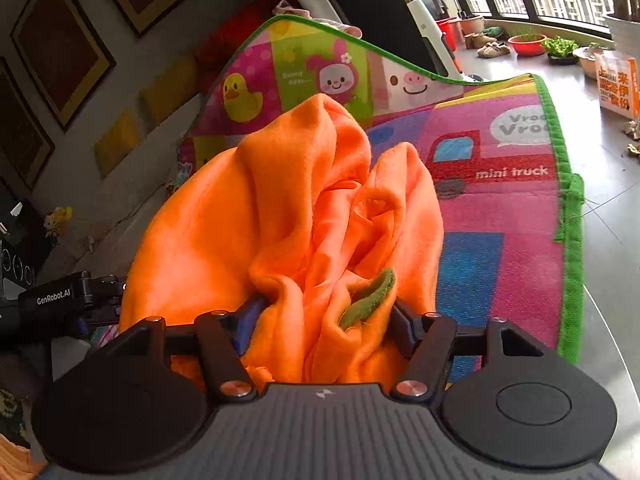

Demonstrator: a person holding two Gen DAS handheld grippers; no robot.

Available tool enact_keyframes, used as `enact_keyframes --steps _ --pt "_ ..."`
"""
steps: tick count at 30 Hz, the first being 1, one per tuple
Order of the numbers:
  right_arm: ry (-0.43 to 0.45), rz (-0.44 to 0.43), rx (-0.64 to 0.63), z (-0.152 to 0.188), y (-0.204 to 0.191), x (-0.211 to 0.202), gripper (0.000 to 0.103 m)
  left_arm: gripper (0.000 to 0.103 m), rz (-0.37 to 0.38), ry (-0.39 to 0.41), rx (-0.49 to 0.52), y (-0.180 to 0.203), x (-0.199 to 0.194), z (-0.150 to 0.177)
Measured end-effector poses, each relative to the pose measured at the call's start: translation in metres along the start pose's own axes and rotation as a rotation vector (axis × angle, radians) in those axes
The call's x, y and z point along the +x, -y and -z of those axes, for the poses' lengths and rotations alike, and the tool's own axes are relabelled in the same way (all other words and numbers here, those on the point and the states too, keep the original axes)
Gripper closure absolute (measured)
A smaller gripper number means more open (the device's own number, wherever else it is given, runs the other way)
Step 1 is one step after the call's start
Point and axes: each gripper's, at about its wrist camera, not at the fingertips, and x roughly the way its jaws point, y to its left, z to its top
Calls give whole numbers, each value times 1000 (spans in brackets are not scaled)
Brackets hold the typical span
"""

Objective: Fold clothes

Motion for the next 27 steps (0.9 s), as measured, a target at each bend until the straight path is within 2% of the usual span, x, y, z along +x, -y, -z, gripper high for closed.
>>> enact_keyframes --steps 5,11,15,20,24,27 --pt "-75 -66 -100 0 -60 42 38 3 -28 74 -80 -55 -38 -1" --pt "-149 -187 -237 10 -155 101 38 3 -112 195 -169 -117 -99 -6" --pt "-147 -223 -283 21 -195 120 38 3 -195 253 -183 -139 -131 -6" --pt "-109 -201 -321 13 -186 100 38 3 -217 277 -213 -151 -155 11" --pt "9 -227 -375 -11 -185 63 37 3 -255 240 -189 -145 -141 22" --pt "103 -232 -448 -28 -197 44 37 3 -234 238 -183 -141 -131 19"
